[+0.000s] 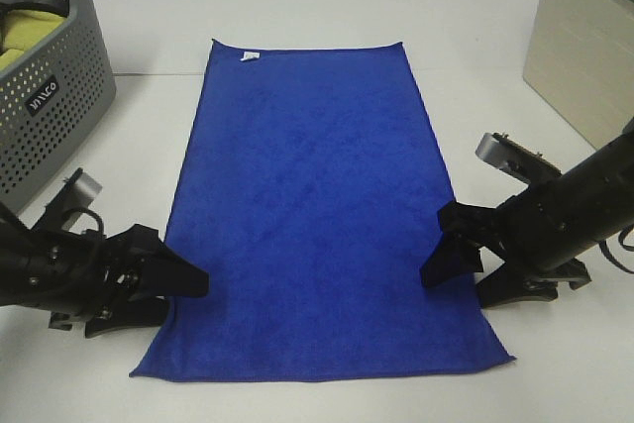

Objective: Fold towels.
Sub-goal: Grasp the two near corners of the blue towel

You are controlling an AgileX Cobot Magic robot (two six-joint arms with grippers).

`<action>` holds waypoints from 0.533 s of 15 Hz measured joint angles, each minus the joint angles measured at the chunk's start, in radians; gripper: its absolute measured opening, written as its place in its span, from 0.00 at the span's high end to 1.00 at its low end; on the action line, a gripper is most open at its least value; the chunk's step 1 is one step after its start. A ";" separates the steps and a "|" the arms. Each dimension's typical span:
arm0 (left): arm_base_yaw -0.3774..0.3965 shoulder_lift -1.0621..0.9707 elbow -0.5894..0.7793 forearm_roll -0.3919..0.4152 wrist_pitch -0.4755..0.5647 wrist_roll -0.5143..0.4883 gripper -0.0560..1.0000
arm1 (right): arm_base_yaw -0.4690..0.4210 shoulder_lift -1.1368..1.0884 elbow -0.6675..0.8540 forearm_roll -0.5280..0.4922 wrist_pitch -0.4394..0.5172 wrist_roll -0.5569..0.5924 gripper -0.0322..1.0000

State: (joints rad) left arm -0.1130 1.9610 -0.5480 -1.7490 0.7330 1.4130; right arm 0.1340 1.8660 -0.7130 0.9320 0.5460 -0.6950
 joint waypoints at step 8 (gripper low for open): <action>-0.076 0.047 -0.069 0.004 -0.091 -0.057 0.94 | 0.008 0.026 -0.001 0.000 -0.051 0.052 0.97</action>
State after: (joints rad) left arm -0.1890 2.0080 -0.6170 -1.7450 0.6420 1.3560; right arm 0.1420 1.8920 -0.7140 0.9320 0.4950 -0.6430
